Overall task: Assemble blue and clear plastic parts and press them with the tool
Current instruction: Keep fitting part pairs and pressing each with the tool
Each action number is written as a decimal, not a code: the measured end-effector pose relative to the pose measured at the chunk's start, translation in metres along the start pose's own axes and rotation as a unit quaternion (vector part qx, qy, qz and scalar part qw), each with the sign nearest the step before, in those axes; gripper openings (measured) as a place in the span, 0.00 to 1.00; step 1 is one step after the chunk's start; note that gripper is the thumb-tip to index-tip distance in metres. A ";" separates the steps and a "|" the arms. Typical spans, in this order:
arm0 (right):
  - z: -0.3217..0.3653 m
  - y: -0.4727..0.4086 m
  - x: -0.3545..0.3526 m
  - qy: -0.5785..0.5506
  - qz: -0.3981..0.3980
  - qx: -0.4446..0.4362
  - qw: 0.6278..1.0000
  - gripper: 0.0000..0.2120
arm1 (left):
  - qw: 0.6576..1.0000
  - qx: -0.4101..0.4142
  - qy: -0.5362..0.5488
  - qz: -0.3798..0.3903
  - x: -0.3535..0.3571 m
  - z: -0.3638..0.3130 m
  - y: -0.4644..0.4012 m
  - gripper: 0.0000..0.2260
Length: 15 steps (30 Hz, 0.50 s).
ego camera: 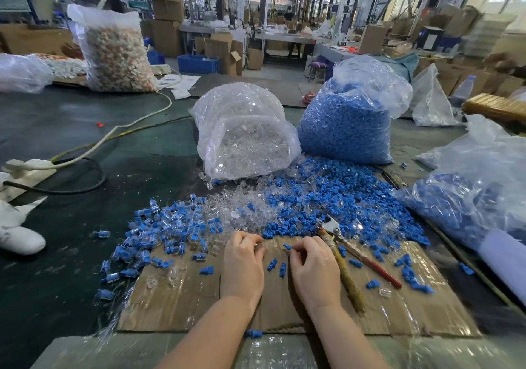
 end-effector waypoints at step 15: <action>0.000 0.000 -0.001 0.000 -0.002 -0.001 1.000 0.02 | 0.999 0.007 0.038 -0.004 -0.006 -0.002 0.004 0.05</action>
Point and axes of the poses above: each hand's wrist, its own y-axis away from the middle knuckle, its own x-axis out of the palm, z = x × y, the point moved 10 cm from there along -y, towards the middle knuckle, and after that the axes turned 8 degrees about -x, right-handed, at the moved point
